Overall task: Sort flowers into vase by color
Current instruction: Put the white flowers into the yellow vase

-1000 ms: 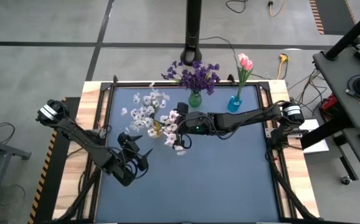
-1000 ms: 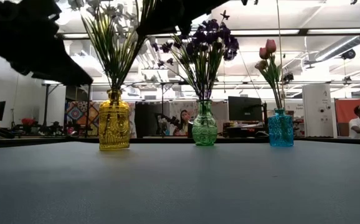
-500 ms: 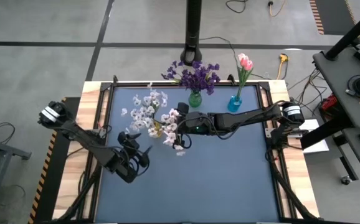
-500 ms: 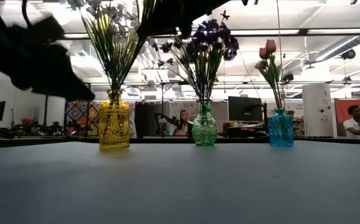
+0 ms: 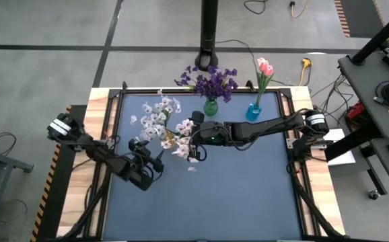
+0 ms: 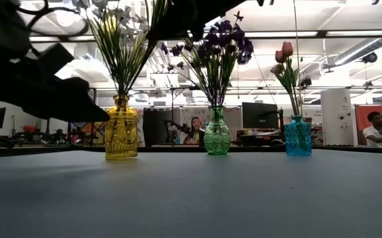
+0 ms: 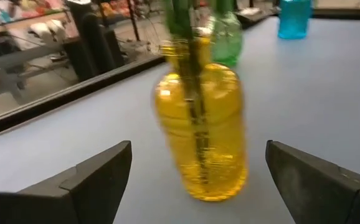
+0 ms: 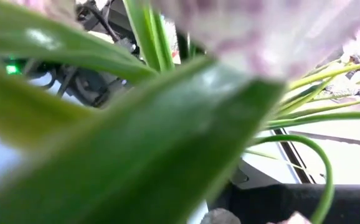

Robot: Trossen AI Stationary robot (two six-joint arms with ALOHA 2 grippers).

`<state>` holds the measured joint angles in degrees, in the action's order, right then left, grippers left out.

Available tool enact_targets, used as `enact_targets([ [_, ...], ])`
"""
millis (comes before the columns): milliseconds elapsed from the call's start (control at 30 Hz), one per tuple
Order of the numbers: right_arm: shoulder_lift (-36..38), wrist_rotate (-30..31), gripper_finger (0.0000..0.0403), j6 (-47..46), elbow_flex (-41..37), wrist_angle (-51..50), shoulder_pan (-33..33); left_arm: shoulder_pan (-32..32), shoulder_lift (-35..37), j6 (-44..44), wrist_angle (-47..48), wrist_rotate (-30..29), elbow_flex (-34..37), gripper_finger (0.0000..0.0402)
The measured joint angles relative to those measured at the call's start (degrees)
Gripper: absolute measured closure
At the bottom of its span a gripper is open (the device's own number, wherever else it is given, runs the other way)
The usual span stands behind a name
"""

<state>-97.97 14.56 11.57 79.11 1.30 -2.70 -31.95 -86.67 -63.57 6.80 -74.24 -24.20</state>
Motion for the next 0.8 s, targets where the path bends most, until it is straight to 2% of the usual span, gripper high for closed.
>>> enact_targets([
  [167,0.0,0.0,0.0383,0.0,0.0,-0.1,0.0,3.1,-0.1,13.5,-13.6,5.3,1.9,0.0050],
  [433,0.0,0.0,0.0383,0.5,0.0,-0.2,0.0,9.3,0.0,26.1,-31.6,14.7,6.6,0.0050],
  [500,0.0,0.0,0.0383,0.5,0.0,-0.2,0.0,10.5,0.0,27.1,-33.6,16.3,7.4,0.0050],
  [800,0.0,0.0,0.0383,0.0,2.0,-3.4,0.0,11.6,0.2,28.3,-35.2,16.5,8.3,0.0050],
])
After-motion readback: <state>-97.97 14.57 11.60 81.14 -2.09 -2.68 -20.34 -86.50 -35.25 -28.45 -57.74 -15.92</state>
